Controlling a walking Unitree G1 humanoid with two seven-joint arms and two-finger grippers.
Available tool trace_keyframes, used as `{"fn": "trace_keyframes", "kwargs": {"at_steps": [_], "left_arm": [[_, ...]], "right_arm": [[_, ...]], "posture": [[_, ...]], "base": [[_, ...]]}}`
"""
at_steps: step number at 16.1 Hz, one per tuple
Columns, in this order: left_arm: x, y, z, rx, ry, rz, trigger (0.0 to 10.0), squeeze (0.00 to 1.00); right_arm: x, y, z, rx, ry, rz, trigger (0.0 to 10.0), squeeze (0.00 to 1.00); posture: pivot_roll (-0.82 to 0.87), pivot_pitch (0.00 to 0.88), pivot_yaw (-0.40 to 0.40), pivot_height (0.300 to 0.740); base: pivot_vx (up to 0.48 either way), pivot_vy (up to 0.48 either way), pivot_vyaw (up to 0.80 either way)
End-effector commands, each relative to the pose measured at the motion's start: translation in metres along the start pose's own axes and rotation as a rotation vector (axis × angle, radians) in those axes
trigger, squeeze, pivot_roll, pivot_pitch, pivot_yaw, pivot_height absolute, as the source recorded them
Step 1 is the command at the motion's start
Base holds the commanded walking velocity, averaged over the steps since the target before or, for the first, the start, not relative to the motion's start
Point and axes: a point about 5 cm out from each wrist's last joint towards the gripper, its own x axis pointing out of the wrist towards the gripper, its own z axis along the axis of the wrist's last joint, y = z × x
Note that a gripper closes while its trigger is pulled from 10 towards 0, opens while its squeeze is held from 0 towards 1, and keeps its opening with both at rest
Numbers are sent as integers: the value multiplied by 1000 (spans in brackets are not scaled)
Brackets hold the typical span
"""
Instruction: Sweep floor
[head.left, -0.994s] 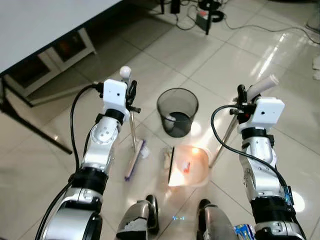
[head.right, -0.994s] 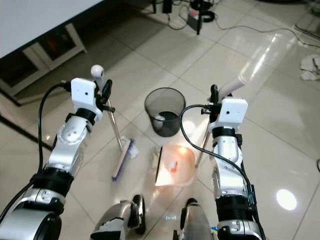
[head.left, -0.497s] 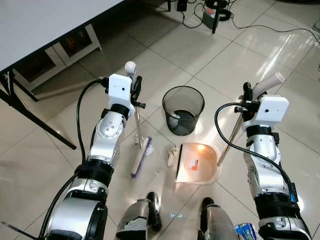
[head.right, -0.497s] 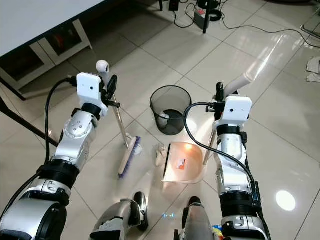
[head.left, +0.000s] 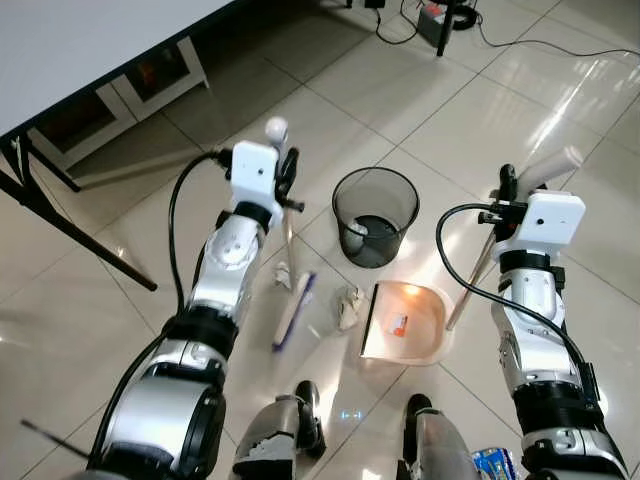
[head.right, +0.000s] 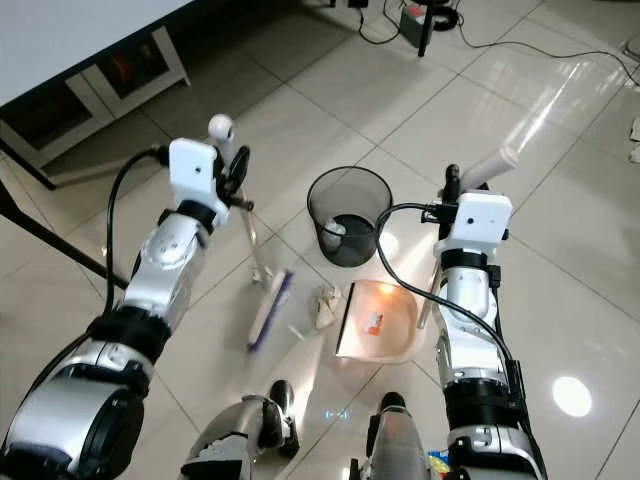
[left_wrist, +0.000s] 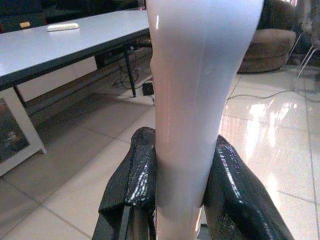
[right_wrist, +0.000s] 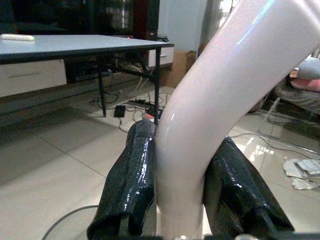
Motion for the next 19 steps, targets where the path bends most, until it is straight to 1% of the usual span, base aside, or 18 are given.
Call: {"fn": "trace_keyframes", "kwargs": {"at_steps": [1, 3, 5, 7, 9, 10, 11, 12, 14, 15, 16, 17, 18, 19], "left_arm": [[3, -1, 4, -13, -28, -5, 10000, 0], [8, -10, 9, -24, -56, -23, 10000, 0], [11, -16, 10, -29, -62, -38, 10000, 0], [14, -26, 9, -44, -45, -65, 10000, 0], [18, -38, 8, -48, -24, -84, 10000, 0], [19, -41, 8, -52, -18, -88, 10000, 0], [21, -47, 8, -61, -8, -97, 10000, 0], [21, -49, 8, -65, -5, -99, 10000, 0], [23, -54, 8, -89, 1, -95, 10000, 0], [26, -60, 12, -134, -5, -90, 10000, 0], [29, -64, 16, -172, -14, -89, 10000, 0], [31, -72, 22, -226, -34, -110, 10000, 0], [32, -76, 24, -249, -44, -125, 10000, 0], [34, -86, 30, -307, -66, -162, 10000, 0]], "right_arm": [[0, -2, 2, -13, -29, -18, 10000, 0], [-1, -3, -1, -34, -22, -26, 10000, 0], [-1, -3, -2, -42, -20, -31, 10000, 0], [-1, 0, -4, -63, -20, -27, 10000, 0], [1, 3, -8, -81, -13, -51, 10000, 0], [1, 4, -9, -80, -8, -58, 10000, 0], [-1, 9, -13, -74, 6, -61, 10000, 0], [-2, 10, -14, -72, 10, -63, 10000, 0], [-4, 18, -16, -53, 19, -60, 10000, 0], [-7, 27, -18, -43, 26, -46, 10000, 0], [-8, 32, -20, -37, 33, -36, 10000, 0], [-10, 35, -21, -33, 41, -30, 10000, 0], [-10, 36, -22, -31, 45, -28, 10000, 0], [-12, 38, -23, -25, 53, -25, 10000, 0]], "posture": [[58, 315, 134, 740], [52, 330, 145, 740], [51, 339, 152, 740], [56, 350, 161, 740], [60, 365, 173, 740], [60, 365, 173, 740], [68, 368, 180, 740], [68, 368, 180, 740], [69, 370, 183, 740], [70, 373, 184, 740], [72, 376, 182, 740], [75, 374, 180, 740], [76, 372, 180, 740], [76, 372, 180, 740]], "base": [[0, 0, 0], [0, 0, 0], [0, 0, 0], [0, 0, 0], [0, 0, 0], [0, 0, 0], [0, 0, 0], [0, 0, 0], [0, 0, 0], [0, 0, 0], [0, 0, 0], [0, 0, 0], [0, 0, 0], [0, 0, 0]]}}
